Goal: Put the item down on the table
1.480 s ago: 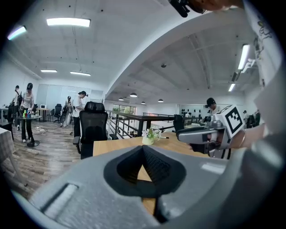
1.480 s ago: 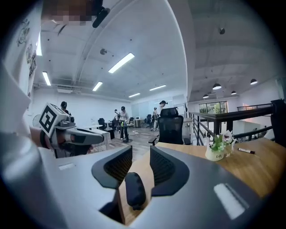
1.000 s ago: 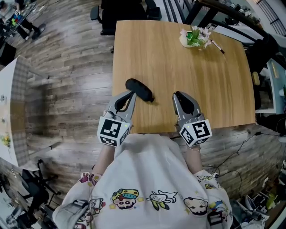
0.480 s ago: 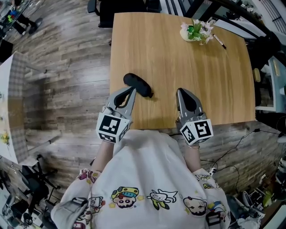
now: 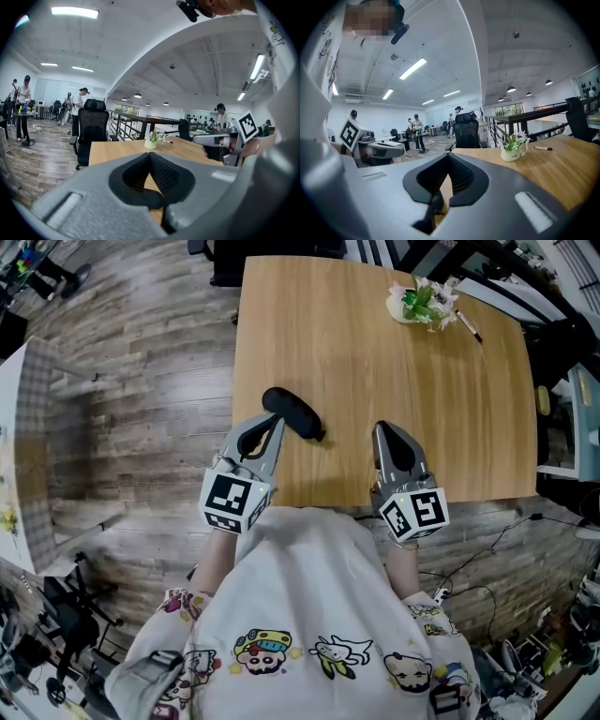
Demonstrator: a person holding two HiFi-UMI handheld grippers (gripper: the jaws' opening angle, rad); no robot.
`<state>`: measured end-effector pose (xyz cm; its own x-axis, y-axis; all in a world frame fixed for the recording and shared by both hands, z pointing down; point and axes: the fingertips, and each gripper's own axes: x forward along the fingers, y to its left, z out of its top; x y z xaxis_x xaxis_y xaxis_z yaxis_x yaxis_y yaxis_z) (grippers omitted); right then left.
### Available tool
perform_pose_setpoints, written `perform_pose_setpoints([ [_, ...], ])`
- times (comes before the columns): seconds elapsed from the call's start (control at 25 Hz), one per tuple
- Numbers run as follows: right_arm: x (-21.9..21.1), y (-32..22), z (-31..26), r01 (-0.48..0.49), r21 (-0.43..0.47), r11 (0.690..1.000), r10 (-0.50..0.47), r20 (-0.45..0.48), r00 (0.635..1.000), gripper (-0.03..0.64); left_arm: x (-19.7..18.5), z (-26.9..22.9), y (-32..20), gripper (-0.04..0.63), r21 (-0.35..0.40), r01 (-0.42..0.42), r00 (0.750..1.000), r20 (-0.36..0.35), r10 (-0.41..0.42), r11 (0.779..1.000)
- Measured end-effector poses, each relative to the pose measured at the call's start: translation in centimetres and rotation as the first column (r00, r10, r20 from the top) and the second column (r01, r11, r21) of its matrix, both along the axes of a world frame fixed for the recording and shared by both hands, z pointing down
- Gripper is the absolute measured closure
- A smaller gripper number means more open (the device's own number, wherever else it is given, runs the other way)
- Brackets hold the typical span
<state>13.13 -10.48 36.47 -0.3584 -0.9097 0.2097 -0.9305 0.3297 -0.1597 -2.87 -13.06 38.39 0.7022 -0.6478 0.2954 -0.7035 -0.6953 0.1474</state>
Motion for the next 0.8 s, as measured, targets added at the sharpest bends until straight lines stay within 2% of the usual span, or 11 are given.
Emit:
perform_pose_setpoints([
  [0.8, -0.70, -0.18, 0.96, 0.017, -0.039, 0.999, -0.017, -0.003, 1.000, 0.607, -0.70, 0.31, -0.17, 0.597, -0.007, 0.008, 1.000, 0.008, -0.008, 1.000],
])
